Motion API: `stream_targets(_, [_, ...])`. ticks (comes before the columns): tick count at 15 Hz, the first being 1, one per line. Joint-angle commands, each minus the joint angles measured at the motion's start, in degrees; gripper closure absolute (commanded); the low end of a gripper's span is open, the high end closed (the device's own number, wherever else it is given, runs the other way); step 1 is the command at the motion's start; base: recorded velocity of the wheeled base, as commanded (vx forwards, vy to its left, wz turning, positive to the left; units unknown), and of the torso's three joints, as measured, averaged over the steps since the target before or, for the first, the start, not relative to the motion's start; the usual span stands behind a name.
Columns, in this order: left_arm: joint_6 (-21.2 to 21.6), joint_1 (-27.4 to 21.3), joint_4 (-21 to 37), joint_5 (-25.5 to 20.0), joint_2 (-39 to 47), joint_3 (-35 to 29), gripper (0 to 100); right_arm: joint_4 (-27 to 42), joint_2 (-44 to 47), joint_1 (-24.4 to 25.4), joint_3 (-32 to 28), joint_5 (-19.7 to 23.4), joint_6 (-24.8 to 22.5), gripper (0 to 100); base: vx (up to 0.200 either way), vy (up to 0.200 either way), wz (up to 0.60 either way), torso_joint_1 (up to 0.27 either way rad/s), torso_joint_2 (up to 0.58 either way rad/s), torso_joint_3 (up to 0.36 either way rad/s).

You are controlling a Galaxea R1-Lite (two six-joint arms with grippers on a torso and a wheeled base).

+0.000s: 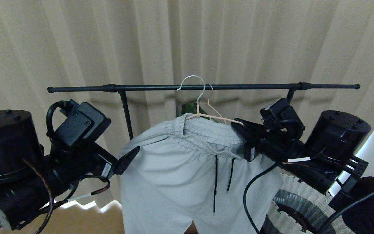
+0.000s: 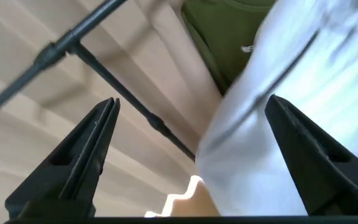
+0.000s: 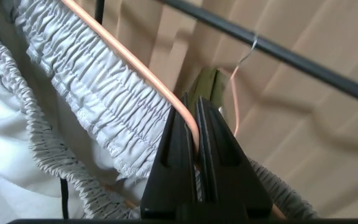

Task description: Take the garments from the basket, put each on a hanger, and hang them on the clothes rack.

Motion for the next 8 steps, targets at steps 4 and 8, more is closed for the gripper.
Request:
stream_targets(4, [-4.0,4.4,-0.1,-3.5,-1.4,9.4,0,0.1,-6.4,-0.2,2.8,0.3,0.3,100,0.0,0.0,0.0,0.0,0.0,0.0])
stream_targets(8, [-4.9,9.6,-0.1,-9.9,0.9,9.9,0,0.2,-8.3,0.0,3.2,0.7,1.3,100,0.0,0.0,0.0,0.0,0.0,0.0])
